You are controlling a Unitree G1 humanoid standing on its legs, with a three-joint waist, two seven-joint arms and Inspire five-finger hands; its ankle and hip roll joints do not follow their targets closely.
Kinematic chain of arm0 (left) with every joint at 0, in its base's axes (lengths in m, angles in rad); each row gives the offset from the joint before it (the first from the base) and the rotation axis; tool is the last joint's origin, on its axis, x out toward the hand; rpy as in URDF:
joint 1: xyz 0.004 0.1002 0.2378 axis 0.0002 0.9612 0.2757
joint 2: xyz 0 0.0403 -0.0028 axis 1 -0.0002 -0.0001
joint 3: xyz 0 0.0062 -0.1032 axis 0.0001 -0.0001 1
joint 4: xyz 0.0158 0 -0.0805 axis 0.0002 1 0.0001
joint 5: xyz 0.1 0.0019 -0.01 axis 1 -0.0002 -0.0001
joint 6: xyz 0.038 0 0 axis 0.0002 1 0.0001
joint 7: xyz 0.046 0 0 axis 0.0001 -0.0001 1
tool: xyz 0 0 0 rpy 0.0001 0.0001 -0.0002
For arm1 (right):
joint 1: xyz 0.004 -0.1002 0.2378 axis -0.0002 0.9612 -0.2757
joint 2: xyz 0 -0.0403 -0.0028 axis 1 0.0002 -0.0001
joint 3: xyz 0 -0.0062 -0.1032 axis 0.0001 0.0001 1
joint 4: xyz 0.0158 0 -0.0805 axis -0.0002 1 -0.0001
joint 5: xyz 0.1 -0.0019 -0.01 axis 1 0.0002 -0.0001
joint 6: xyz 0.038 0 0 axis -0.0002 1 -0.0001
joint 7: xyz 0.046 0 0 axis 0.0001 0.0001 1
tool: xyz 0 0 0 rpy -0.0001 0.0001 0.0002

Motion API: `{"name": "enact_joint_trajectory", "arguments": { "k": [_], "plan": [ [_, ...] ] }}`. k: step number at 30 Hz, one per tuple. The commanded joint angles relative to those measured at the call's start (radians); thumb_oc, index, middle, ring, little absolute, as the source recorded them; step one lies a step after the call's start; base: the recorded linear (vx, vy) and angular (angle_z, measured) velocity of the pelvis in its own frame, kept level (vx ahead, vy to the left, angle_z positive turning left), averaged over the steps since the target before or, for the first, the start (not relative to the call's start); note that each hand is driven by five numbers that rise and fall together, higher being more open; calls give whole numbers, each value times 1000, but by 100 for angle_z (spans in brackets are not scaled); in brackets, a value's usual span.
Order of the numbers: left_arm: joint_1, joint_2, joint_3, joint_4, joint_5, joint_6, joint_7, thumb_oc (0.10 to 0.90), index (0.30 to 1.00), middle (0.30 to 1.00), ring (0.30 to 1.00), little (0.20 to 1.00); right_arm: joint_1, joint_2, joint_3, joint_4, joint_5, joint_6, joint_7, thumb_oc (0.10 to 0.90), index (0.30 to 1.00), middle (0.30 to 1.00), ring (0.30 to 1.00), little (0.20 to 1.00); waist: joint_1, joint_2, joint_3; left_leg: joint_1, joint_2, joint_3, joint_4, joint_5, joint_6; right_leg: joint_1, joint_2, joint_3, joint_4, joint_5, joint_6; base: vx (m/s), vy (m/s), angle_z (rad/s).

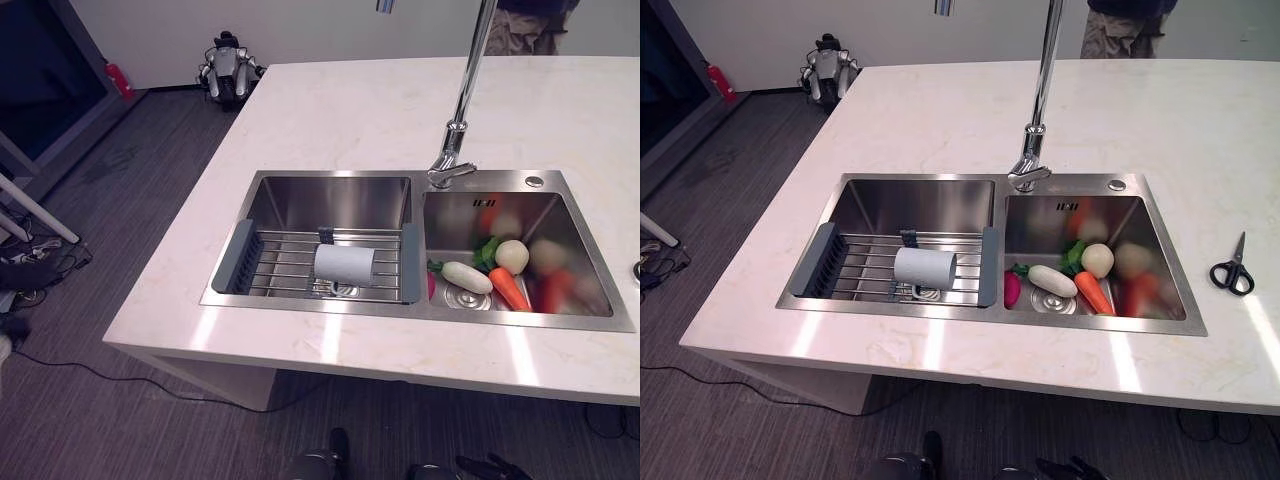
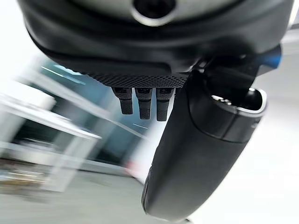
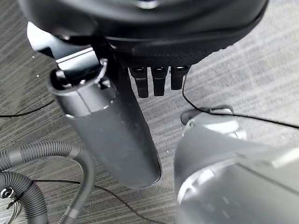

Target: Place the dishes in the dishwasher.

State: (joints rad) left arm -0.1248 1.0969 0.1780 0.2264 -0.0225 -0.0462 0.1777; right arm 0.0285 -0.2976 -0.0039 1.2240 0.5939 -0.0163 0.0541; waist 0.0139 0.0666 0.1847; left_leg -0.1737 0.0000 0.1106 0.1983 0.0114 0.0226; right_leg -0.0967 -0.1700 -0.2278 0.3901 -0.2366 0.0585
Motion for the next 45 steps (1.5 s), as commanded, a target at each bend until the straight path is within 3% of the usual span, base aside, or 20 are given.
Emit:
{"name": "enact_joint_trajectory", "arguments": {
  "k": [1, 6, 9, 10, 16, 20, 27, 45],
  "plan": [
    [-121, 41, 22, -70, 120, -150, -129, 800, 900, 900, 900, 900, 10, -16, -20, 18, 49, -6, -10, 800, 900, 900, 900, 900, -40, 31, -25, 44, 63, -14, 102, -234, -51, 46, -7, 1, -90, 23, 85, -15, -24, -18],
    [-243, 37, -93, -201, 111, -211, -224, 800, 900, 900, 900, 900, 31, -22, -62, 50, 33, -20, 17, 800, 900, 900, 900, 900, -70, 25, -37, 60, 71, 11, 102, -248, -51, 43, -5, 25, -90, 26, 99, 17, -16, -32],
    [-300, 32, -155, -227, 88, -210, -304, 800, 900, 900, 900, 900, 36, -26, -72, 60, 32, -25, 27, 800, 900, 900, 900, 900, -84, 23, -43, 65, 75, 23, 102, -250, -51, 38, -5, 35, -90, 31, 104, -5, -10, -19],
    [-356, 25, -212, -242, 59, -179, -369, 800, 900, 900, 900, 900, 41, -30, -78, 66, 29, -25, 36, 800, 900, 900, 900, 900, -95, 22, -48, 63, 80, 33, 102, -244, -51, 30, -5, 42, -90, 41, 105, 10, -12, -16],
    [-517, 29, -393, -196, 59, -93, -508, 800, 900, 900, 900, 900, 51, -34, -72, 73, 24, -19, 44, 800, 900, 900, 900, 900, -132, 27, -57, 76, 87, 63, 102, -247, -49, 21, 0, 71, -90, 54, 110, 25, -3, -10],
    [-579, 38, -462, -151, 39, -60, -568, 800, 900, 900, 900, 900, 55, -40, -70, 76, 26, -16, 44, 800, 900, 900, 900, 900, -145, 35, -58, 81, 86, 69, 102, -248, -49, 18, 0, 85, -90, 60, 113, 41, 5, -11],
    [-620, 42, -505, -141, -68, 41, -711, 800, 900, 900, 900, 900, 57, -48, -79, 79, 14, -13, 47, 800, 900, 900, 900, 900, -152, 49, -60, 80, 82, 75, 102, -249, -48, 6, -5, 98, -90, 68, 118, 18, 5, -2],
    [-583, 72, -505, -83, -52, 35, -723, 800, 900, 900, 900, 900, 73, -55, -86, 50, 16, -22, 38, 800, 900, 900, 900, 900, -158, 58, -51, 75, 73, 75, 102, -248, -43, -7, -10, 111, -90, 78, 122, 12, 4, -1]
  ]
}}
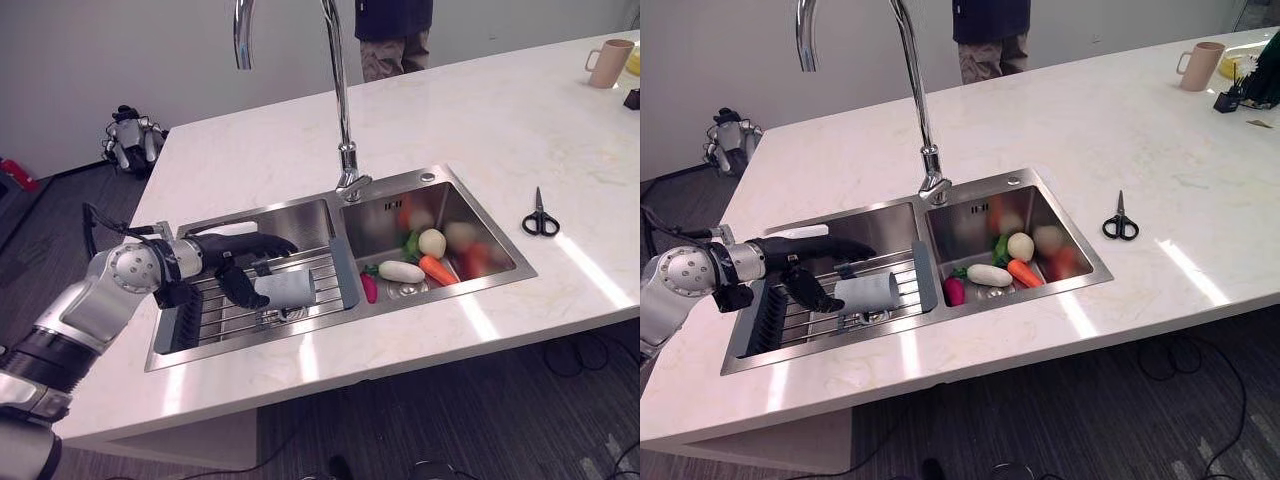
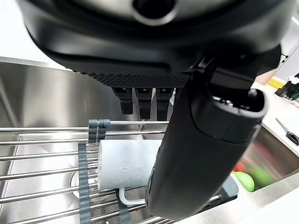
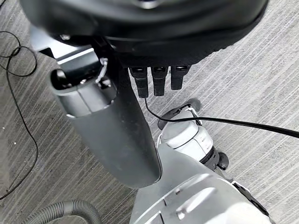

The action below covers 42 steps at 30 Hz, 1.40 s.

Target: Place the dishes in the dishwasher.

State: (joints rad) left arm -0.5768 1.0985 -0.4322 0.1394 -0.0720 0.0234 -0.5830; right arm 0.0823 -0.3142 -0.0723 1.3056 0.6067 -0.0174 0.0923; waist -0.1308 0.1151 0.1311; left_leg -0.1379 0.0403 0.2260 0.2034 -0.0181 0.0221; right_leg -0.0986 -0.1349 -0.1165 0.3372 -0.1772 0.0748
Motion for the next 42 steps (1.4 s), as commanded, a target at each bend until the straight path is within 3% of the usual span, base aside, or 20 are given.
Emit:
{"name": "enact_joint_trajectory", "arguments": {
  "k": [1, 20, 34, 42],
  "plan": [
    [-123, 71, 110, 5, 7, -37, 38, 800, 900, 900, 900, 900, 22, -39, -20, -32, 2, -21, 1, 800, 900, 900, 900, 900, -15, 10, 8, 46, 31, -41, 97, -225, -43, 2, -47, 0, -37, 14, 109, 0, 0, 0],
    [-68, 35, 118, 24, 80, -37, 42, 800, 900, 900, 900, 900, 61, -31, -22, -79, -11, -37, 16, 800, 900, 900, 900, 900, -35, -2, 28, 37, 33, -32, 97, -220, -36, -21, -48, 14, -37, 31, 113, 5, 7, -3],
    [-31, 62, 113, 18, 190, -70, 54, 800, 900, 900, 900, 900, 83, -41, -14, -111, -35, -26, 13, 800, 900, 900, 900, 900, -40, -2, 60, 19, 23, -40, 97, -218, -33, -42, -56, 20, -37, 39, 119, 8, 8, -3],
    [-12, 66, 119, -17, 210, -51, 46, 800, 900, 900, 900, 900, 85, -50, 0, -157, -28, -30, 21, 800, 900, 900, 900, 900, -40, -1, 84, 2, 18, -49, 97, -213, -35, -57, -64, 20, -37, 46, 123, 0, 0, 0]
  ]
}}
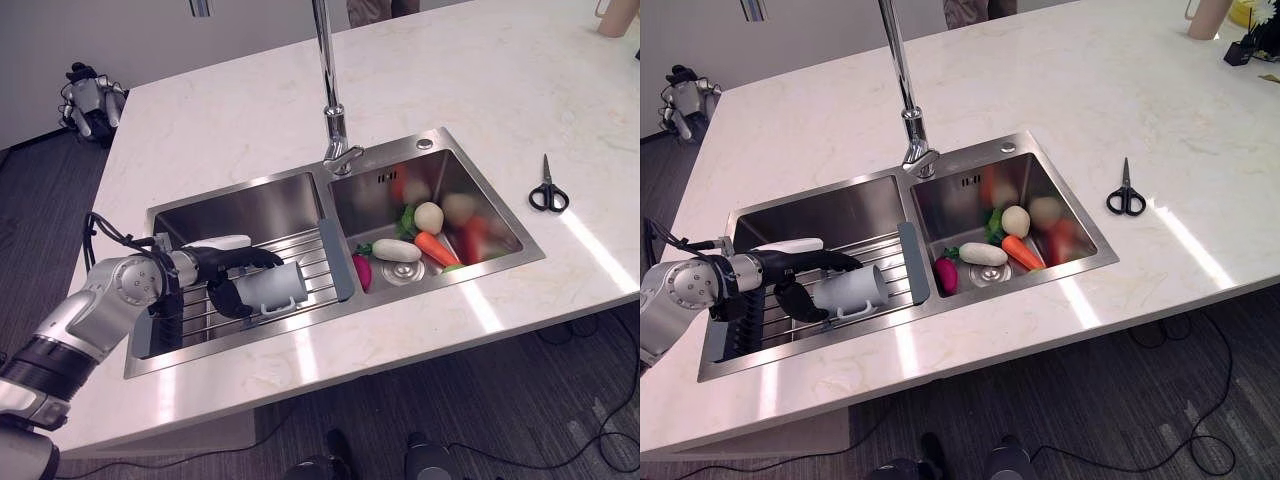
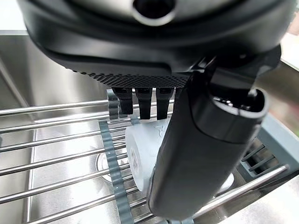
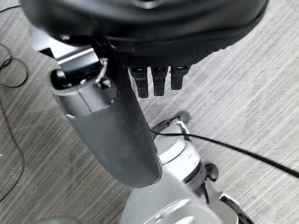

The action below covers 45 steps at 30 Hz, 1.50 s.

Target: Place the dishes in the dishwasher.

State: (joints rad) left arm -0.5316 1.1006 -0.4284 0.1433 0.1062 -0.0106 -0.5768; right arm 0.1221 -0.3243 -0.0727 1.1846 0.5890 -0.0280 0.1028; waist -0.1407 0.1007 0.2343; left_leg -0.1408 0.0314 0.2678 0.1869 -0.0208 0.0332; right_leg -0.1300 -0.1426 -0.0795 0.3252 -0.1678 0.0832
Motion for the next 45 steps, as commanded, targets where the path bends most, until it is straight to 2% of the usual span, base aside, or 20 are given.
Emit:
{"name": "enact_joint_trajectory", "arguments": {
  "k": [1, 11, 12, 13, 14, 24, 33, 36, 37, 40, 42, 43, 45],
  "plan": [
    [-54, 64, 117, -23, 34, -16, 43, 800, 900, 900, 900, 900, 44, -42, 4, -48, -7, -18, 9, 800, 900, 900, 900, 900, -30, 13, -15, 2, 25, -92, 113, -210, -46, -28, -57, -17, -25, 37, 115, 0, 0, 0],
    [-30, 63, 144, -44, 13, -9, 73, 800, 900, 900, 900, 900, 44, -47, 17, -91, -4, -9, 5, 800, 900, 900, 900, 900, -23, 4, 12, -20, 25, -99, 113, -203, -50, -43, -66, -34, -25, 40, 118, -14, 2, 0],
    [-28, 59, 145, -46, 16, -12, 74, 610, 615, 615, 615, 615, 43, -47, 18, -92, -3, -9, 3, 800, 900, 900, 900, 900, -22, 2, 13, -21, 26, -99, 113, -202, -51, -44, -67, -36, -25, 40, 118, 0, 0, 0],
    [-27, 59, 145, -46, 17, -14, 75, 579, 568, 568, 568, 568, 44, -47, 18, -92, -3, -9, 3, 800, 900, 900, 900, 900, -22, 2, 13, -21, 26, -99, 113, -202, -52, -44, -67, -36, -25, 40, 118, 0, 0, 0],
    [-24, 56, 146, -48, 23, -25, 82, 400, 300, 300, 300, 300, 44, -48, 18, -97, -3, -6, 1, 800, 900, 900, 900, 900, -22, 0, 15, -23, 27, -99, 113, -200, -53, -45, -68, -39, -25, 41, 118, -35, -4, 1],
    [2, 41, 147, -62, 53, -33, 75, 400, 300, 300, 300, 300, 53, -41, 22, -107, -1, 7, -8, 800, 900, 900, 900, 900, -20, -4, 15, -20, 35, -86, 113, -197, -58, -40, -80, -60, -25, 43, 123, -31, -2, 0],
    [19, 38, 163, -60, 44, -41, 126, 400, 300, 300, 300, 300, 57, -30, 27, -96, 3, 1, -13, 800, 900, 900, 900, 900, -12, -5, 2, -8, 39, -81, 113, -198, -60, -24, -83, -73, -25, 39, 124, 0, 0, 0],
    [32, 33, 188, -55, 48, -31, 214, 400, 300, 300, 300, 300, 62, -26, 27, -96, -1, 2, -15, 800, 900, 900, 900, 900, -10, -7, -6, 4, 41, -82, 113, -203, -62, -9, -80, -77, -25, 30, 123, 0, 0, 0],
    [55, 24, 224, -42, 50, -12, 362, 400, 300, 300, 300, 300, 64, -20, 27, -96, -8, 1, -16, 800, 900, 900, 900, 900, -6, -9, -14, 7, 44, -83, 113, -200, -64, -4, -78, -82, -25, 27, 119, 0, 0, 0],
    [72, 9, 258, 5, 29, -21, 507, 400, 300, 300, 300, 300, 73, -12, 37, -102, -21, -3, -15, 800, 900, 900, 900, 900, -6, -12, -19, 14, 47, -86, 113, -201, -65, 5, -72, -81, -25, 20, 114, 0, 0, 0],
    [99, -18, 292, 30, 27, -46, 580, 400, 300, 300, 300, 300, 77, -6, 49, -115, -17, 5, -24, 800, 900, 900, 900, 900, -5, -15, -23, 17, 49, -89, 113, -201, -66, 10, -70, -82, -25, 17, 111, -23, -18, 8],
    [143, -68, 322, 68, 44, -91, 677, 400, 300, 300, 300, 300, 74, 3, 59, -113, -8, 3, -28, 800, 900, 900, 900, 900, -2, -22, -28, 22, 50, -92, 113, -202, -67, 19, -68, -87, -25, 14, 108, -36, -27, 12],
    [165, -100, 340, 79, 55, -102, 721, 400, 300, 300, 300, 300, 73, 8, 63, -110, -6, -1, -27, 800, 900, 900, 900, 900, 1, -26, -30, 25, 53, -90, 113, -203, -66, 23, -68, -92, -25, 12, 106, -14, -25, 9]
  ]
}}
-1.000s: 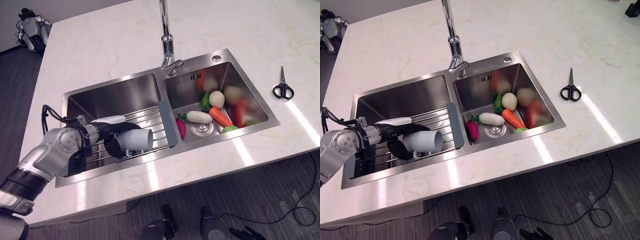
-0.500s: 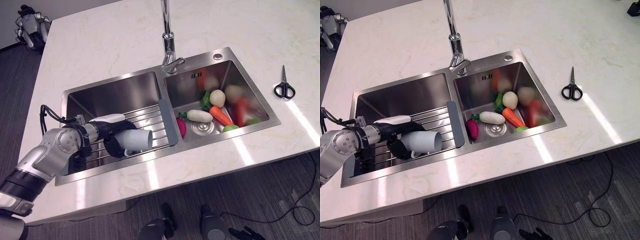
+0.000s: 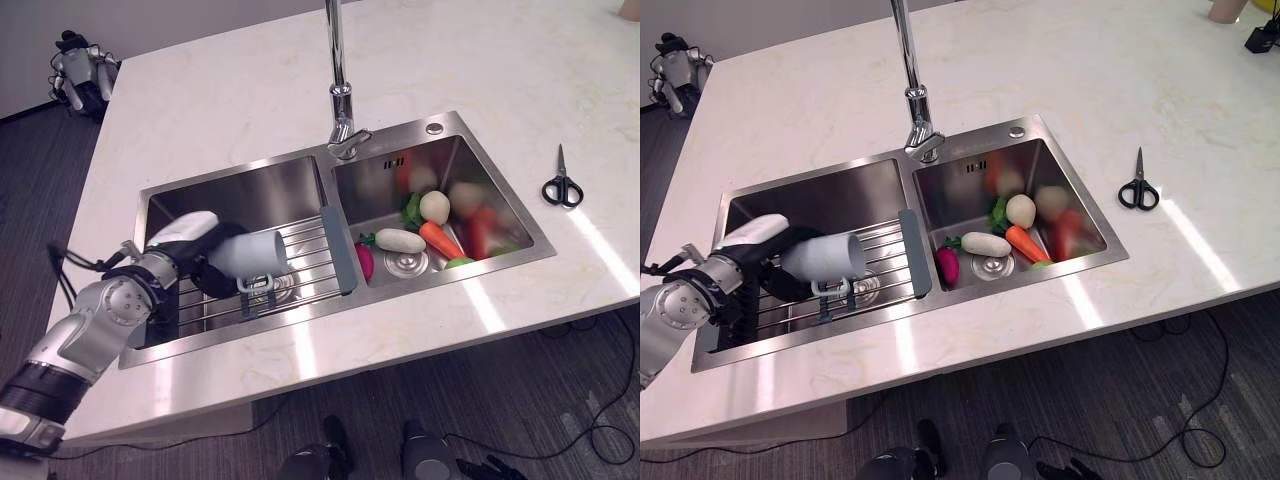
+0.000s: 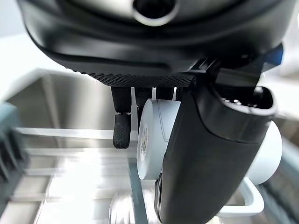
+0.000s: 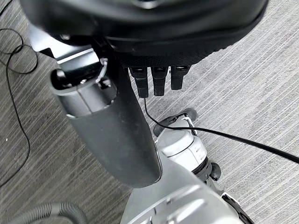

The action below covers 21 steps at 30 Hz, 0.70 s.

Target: Place the dishes in the dishwasher.

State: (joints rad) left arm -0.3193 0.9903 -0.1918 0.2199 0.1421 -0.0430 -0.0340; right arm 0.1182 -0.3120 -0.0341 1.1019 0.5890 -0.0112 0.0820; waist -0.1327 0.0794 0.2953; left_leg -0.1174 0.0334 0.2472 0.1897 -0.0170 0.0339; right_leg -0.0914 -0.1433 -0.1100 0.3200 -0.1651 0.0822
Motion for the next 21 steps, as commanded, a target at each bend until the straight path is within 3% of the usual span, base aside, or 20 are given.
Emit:
{"name": "enact_joint_trajectory", "arguments": {
  "k": [1, 7, 12, 21],
  "plan": [
    [-30, -21, 111, 12, 33, -80, 217, 400, 300, 300, 300, 300, 76, 0, 31, -30, -6, -19, -9, 800, 900, 900, 900, 900, -5, -8, -94, 5, 53, -70, 110, -207, -67, -10, -66, -65, -20, 7, 106, 10, -23, 10],
    [5, -134, 116, 27, 86, -49, 359, 400, 300, 300, 300, 300, 72, 19, 49, -49, -4, -12, -19, 800, 900, 900, 900, 900, -3, -21, -103, 18, 57, -65, 110, -212, -67, 9, -68, -78, -20, -2, 102, 3, -14, 6],
    [18, -194, 123, 37, 36, -48, 444, 400, 300, 300, 300, 300, 76, 36, 55, -44, -4, -11, -28, 800, 900, 900, 900, 900, -2, -25, -107, 25, 59, -61, 110, -216, -67, 18, -68, -85, -20, -8, 98, 0, 0, 0],
    [87, -338, 196, -65, -137, -150, 519, 400, 300, 300, 300, 300, 76, 62, 27, 10, -20, -31, -34, 800, 900, 900, 900, 900, 25, -29, -119, 34, 59, -78, 110, -221, -71, 47, -66, -119, -20, -30, 83, -10, -17, 4]
  ]
}}
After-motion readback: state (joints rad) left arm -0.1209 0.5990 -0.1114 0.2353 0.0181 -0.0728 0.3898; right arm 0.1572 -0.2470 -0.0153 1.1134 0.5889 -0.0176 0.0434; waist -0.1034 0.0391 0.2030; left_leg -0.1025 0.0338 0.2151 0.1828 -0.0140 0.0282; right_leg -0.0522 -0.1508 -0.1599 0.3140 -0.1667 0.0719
